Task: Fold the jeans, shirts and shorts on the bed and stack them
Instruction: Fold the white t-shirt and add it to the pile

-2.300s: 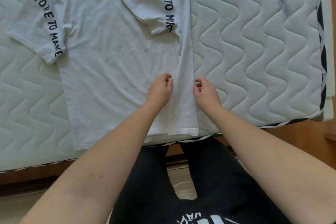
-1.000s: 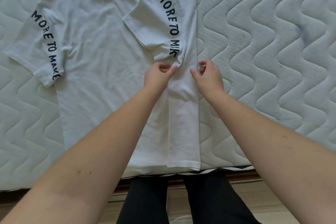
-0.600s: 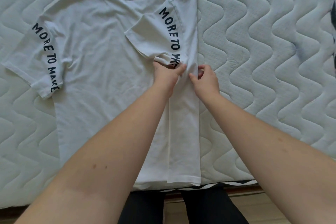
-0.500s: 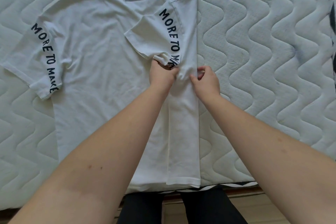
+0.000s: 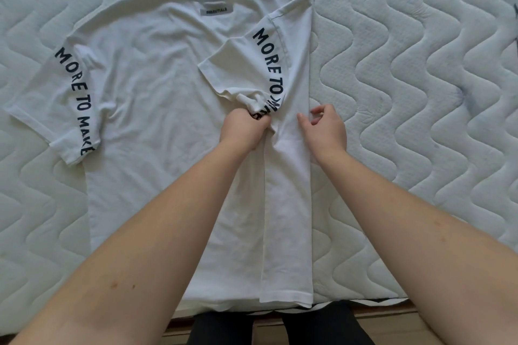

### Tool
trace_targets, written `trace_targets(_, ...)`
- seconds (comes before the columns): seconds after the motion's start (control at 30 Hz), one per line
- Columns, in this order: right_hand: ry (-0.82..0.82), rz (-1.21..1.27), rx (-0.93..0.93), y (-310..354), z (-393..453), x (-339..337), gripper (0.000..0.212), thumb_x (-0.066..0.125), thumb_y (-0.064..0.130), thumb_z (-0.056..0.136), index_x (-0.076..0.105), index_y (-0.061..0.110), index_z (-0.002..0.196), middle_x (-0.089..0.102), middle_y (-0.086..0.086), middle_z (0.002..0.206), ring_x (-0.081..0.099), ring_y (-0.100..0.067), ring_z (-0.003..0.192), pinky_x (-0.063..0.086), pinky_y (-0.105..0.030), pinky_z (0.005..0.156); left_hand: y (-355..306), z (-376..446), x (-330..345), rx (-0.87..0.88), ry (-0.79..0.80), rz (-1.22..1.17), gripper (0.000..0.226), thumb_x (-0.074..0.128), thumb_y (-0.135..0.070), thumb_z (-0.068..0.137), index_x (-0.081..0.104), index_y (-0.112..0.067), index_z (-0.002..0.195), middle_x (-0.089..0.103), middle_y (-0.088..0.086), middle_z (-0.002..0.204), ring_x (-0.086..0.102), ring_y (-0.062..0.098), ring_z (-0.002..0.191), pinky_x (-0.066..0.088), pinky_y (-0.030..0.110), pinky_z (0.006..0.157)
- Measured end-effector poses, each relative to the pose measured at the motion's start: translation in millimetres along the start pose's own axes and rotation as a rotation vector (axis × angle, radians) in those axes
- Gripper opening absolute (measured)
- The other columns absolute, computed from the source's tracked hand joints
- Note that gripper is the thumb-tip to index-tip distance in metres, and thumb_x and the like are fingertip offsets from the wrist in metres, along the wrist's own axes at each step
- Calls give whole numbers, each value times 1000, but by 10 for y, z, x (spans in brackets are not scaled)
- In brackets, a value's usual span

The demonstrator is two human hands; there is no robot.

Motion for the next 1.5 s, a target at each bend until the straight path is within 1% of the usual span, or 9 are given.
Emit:
trace_targets(0.2, 3, 76, -102, 269, 261, -65, 36, 66, 36, 89, 56, 15, 117, 61, -1, 106, 57, -16, 99, 41, -25, 84, -472, -78, -376, 204, -109, 99, 39, 54, -42, 89, 66, -11, 70, 67, -2, 55, 66, 14, 57, 52, 29, 58)
trace_targets(0.37, 39, 100, -129, 411, 459, -90, 39, 67, 34, 89, 55, 15, 121, 62, -2, 111, 60, -17, 101, 47, -32, 92, -971, 239, -618, 389, -251, 22, 14, 57, -34, 95, 62, -21, 99, 66, -4, 90, 62, 9, 79, 48, 22, 69)
trace_targets(0.47, 54, 119, -122, 442, 549, -46, 39, 68, 37, 87, 57, 16, 118, 59, 2, 105, 58, -18, 102, 47, -37, 94, -1195, 614, -574, 455, -277, 290, 36, 57, -34, 96, 55, -19, 129, 56, 5, 125, 53, 22, 115, 42, 36, 99)
trace_targets(0.57, 57, 168, -36, 421, 660, -12, 39, 68, 45, 87, 57, 18, 113, 59, 1, 103, 58, -21, 104, 47, -40, 95, -1295, 981, -529, 346, -268, 566, 51, 56, -47, 96, 46, -20, 138, 46, 7, 141, 41, 29, 130, 32, 42, 107)
trace_targets(0.7, 57, 161, 63, 414, 798, 30, 39, 68, 52, 84, 54, 21, 104, 60, -5, 112, 58, -23, 106, 46, -43, 97, -1353, 1247, -545, 312, -218, 704, 38, 58, -46, 94, 57, -21, 122, 52, 9, 132, 46, 30, 125, 36, 41, 100)
trace_targets(0.87, 25, 65, 105, 447, 850, 37, 34, 67, 50, 85, 49, 24, 97, 57, -5, 117, 54, -25, 110, 44, -40, 97, -1388, 1315, -718, 416, -172, 529, 18, 56, -35, 97, 56, -20, 105, 65, 6, 107, 58, 29, 104, 38, 35, 75)
trace_targets(1.13, 12, 30, 117, 448, 860, 39, 34, 66, 49, 86, 49, 22, 97, 58, -6, 118, 54, -26, 112, 43, -41, 98, -1291, 1387, -789, 420, -109, 615, 28, 66, -32, 93, 60, -15, 115, 64, 9, 117, 57, 30, 109, 45, 39, 87)
trace_targets(1.3, 28, 53, 104, 441, 890, 53, 32, 60, 50, 91, 50, 20, 96, 59, -7, 116, 54, -27, 111, 43, -41, 98, -1707, 1402, -623, 606, -121, 552, 43, 59, -43, 95, 56, -16, 128, 58, 7, 126, 52, 26, 119, 42, 40, 99)
trace_targets(1.5, 72, 65, 90, 432, 927, 47, 23, 59, 40, 94, 50, 19, 96, 58, -9, 116, 54, -28, 111, 42, -41, 99, -2105, 1592, -249, 599, -108, 755, 23, 60, -25, 93, 65, -16, 113, 62, 8, 118, 57, 30, 111, 44, 39, 88)
Point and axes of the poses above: each hand's wrist, its own z-axis towards the middle knuckle, its own x-axis out of the palm, y = z × x, the point moved 6 cm from there along z, towards the middle knuckle
